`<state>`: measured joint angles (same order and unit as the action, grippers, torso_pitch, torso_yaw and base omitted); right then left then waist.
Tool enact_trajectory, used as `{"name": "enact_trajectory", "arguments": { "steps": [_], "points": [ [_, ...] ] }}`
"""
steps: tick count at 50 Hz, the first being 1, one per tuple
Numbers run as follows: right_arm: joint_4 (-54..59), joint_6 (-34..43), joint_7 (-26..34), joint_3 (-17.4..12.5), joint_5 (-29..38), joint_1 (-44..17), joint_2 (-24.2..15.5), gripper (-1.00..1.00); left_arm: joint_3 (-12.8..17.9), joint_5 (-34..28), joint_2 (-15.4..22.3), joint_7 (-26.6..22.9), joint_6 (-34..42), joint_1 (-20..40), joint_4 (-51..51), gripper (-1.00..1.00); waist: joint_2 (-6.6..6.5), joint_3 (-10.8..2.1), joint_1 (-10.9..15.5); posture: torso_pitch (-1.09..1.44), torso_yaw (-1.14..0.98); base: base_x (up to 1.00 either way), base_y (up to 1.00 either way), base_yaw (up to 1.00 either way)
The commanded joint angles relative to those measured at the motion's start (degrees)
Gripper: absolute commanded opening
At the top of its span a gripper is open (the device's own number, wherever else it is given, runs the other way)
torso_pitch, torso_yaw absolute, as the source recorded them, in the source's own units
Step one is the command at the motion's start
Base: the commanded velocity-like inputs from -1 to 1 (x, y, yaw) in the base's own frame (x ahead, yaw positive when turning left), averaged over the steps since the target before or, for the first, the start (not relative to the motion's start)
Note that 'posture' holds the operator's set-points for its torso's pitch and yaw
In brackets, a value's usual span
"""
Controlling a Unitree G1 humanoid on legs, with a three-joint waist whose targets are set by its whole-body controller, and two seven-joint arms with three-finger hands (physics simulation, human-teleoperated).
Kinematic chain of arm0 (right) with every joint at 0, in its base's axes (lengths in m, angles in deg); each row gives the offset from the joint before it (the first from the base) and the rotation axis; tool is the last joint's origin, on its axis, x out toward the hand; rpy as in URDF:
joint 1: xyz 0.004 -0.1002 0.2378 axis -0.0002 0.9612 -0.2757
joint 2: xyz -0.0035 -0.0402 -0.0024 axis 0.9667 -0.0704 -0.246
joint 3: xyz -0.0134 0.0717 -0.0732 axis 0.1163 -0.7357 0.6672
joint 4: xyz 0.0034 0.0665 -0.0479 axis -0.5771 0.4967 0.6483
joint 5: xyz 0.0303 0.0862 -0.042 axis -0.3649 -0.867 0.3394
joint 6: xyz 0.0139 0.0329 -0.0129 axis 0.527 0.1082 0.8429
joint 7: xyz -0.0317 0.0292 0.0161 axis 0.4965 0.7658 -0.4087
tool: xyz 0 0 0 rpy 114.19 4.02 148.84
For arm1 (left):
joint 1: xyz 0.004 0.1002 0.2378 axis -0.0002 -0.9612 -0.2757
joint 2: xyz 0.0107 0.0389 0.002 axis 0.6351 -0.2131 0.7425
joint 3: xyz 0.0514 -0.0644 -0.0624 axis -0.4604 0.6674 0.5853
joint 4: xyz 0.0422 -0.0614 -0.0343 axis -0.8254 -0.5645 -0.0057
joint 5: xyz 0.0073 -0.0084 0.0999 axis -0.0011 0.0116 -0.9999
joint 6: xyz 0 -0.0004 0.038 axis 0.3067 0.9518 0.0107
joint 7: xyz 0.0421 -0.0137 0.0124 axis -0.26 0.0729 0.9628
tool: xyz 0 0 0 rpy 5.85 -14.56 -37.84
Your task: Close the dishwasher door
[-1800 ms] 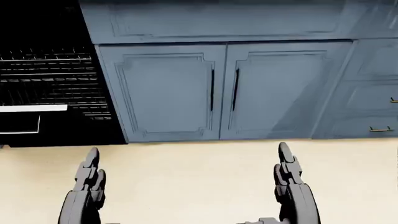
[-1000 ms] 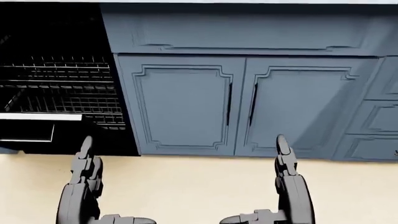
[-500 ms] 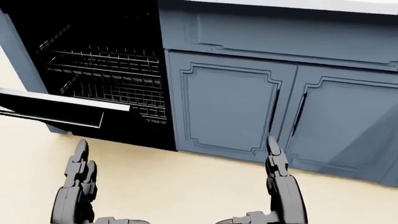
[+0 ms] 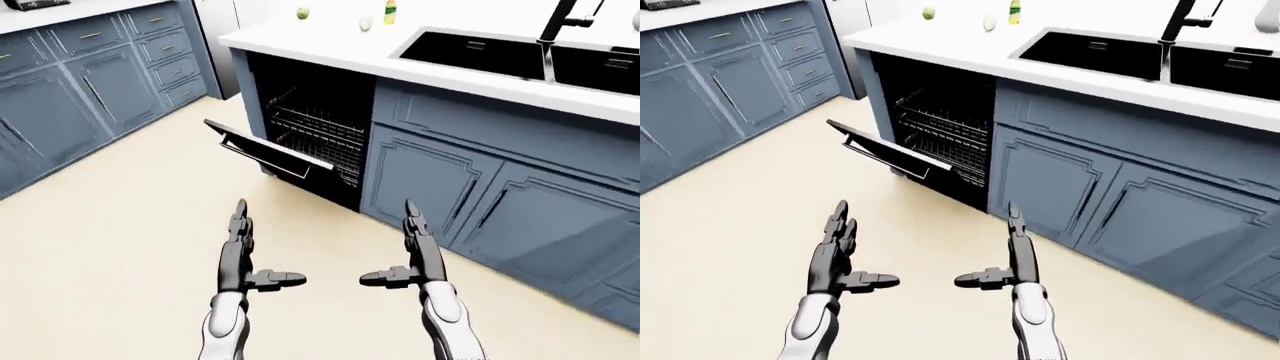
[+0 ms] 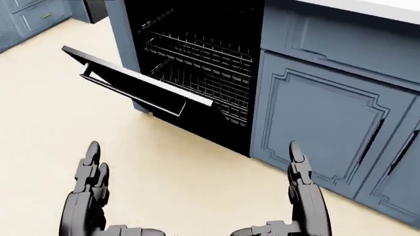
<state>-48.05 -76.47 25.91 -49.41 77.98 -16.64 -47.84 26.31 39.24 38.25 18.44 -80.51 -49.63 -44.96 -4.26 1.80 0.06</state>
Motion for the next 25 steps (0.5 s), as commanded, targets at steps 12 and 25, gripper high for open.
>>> {"name": "enact_trajectory", "arguments": {
  "steps": [12, 25],
  "points": [
    [-2.95, -1.18, -0.08, 0.74, 0.00, -0.72, 0.37, 1.00, 0.52, 0.02, 0.36, 0.31, -2.29, 0.95, 0.79, 1.00, 5.00, -0.17, 1.16, 0.00, 0.00, 0.00, 0.00, 0.64],
    [-2.26, -1.61, 0.06, 0.74, -0.07, -1.01, 0.35, 1.00, 0.54, 0.07, 0.42, 0.27, -2.41, 1.05, 0.61, 1.00, 5.07, -0.44, 0.24, 0.00, 0.00, 0.00, 0.00, 0.64]
  ]
}}
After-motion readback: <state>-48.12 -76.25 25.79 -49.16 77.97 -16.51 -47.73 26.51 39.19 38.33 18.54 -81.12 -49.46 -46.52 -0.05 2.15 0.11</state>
